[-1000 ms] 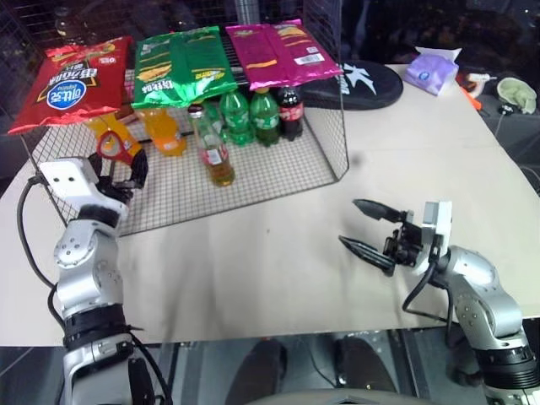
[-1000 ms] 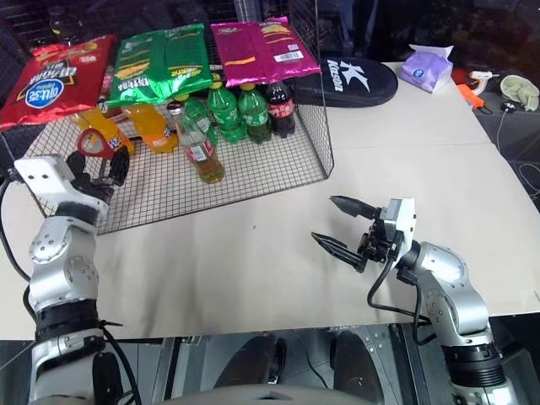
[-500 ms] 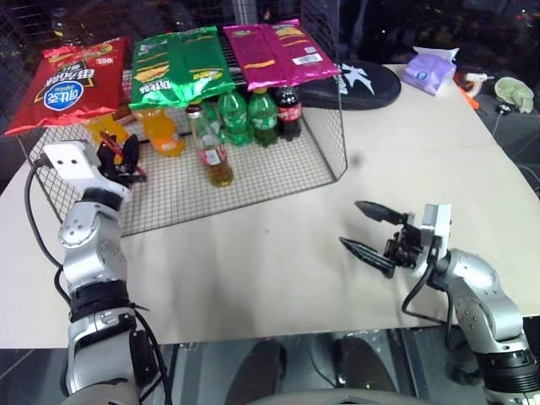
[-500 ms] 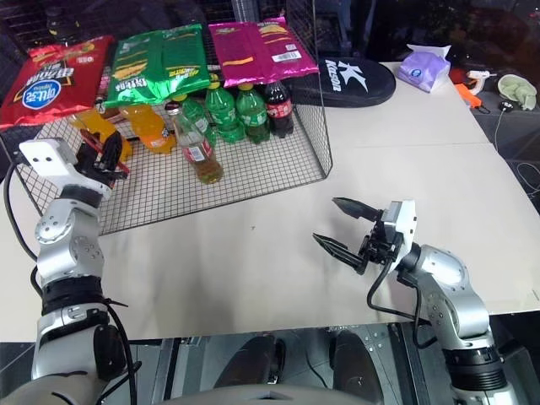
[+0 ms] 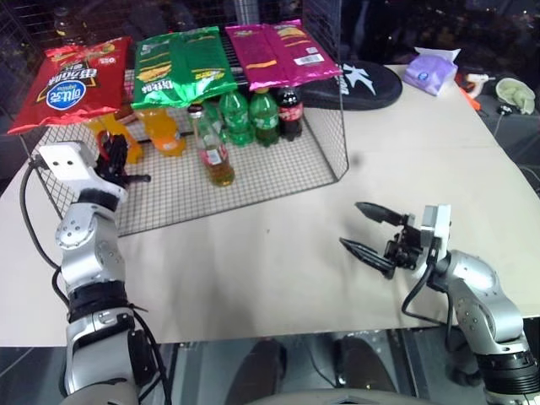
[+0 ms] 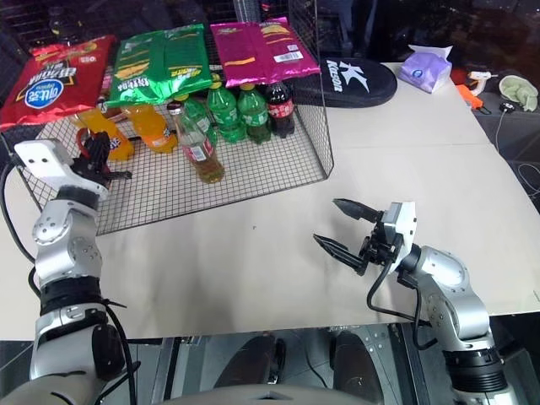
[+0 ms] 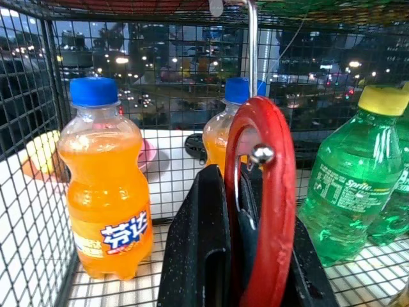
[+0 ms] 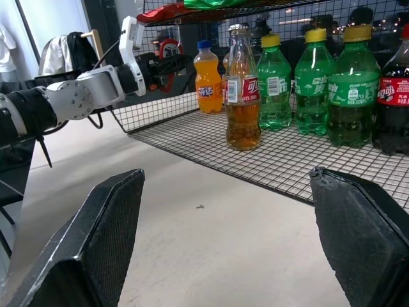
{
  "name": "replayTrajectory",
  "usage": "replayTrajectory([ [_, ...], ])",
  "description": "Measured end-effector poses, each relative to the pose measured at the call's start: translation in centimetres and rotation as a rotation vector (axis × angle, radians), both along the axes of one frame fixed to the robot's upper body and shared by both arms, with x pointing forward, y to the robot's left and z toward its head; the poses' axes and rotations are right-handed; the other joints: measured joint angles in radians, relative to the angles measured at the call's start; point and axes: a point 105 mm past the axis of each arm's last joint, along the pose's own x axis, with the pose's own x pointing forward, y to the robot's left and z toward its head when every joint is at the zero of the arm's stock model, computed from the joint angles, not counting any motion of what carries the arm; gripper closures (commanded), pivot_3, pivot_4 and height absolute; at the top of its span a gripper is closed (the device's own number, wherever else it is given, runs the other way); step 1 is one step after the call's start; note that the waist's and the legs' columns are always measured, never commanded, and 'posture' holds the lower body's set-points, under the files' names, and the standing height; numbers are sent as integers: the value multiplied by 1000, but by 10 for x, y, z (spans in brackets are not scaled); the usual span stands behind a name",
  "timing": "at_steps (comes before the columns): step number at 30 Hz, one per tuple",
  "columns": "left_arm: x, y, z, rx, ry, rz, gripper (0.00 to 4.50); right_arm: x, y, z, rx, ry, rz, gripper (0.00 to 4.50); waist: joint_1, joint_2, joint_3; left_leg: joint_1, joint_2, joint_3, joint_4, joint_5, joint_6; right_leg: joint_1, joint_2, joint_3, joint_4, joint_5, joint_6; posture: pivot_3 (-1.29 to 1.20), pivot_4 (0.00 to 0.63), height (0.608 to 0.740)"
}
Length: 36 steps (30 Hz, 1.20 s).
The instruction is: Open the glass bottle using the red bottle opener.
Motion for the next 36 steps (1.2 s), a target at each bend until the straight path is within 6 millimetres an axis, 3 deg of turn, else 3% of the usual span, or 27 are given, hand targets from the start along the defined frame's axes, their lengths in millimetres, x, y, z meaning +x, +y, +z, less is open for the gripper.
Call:
replayTrajectory([
  [11,-16,8,14,280,-48,260,4482,0,0,0,-1,0,-4,338,-2,-1,0,0,0,0,0,0,0,0,0,0,0,0,0,0,150,740],
  [24,-29,9,13,555,-54,487,4482,0,-1,-1,-7,-1,-5,338,-2,-1,-1,0,0,1,0,0,0,-1,0,1,1,0,0,0,150,740],
  [36,-38,11,21,624,-112,631,4482,0,-2,-3,-15,1,-11,338,-1,-1,-1,-1,0,1,0,0,0,-1,0,1,1,0,0,0,150,740],
])
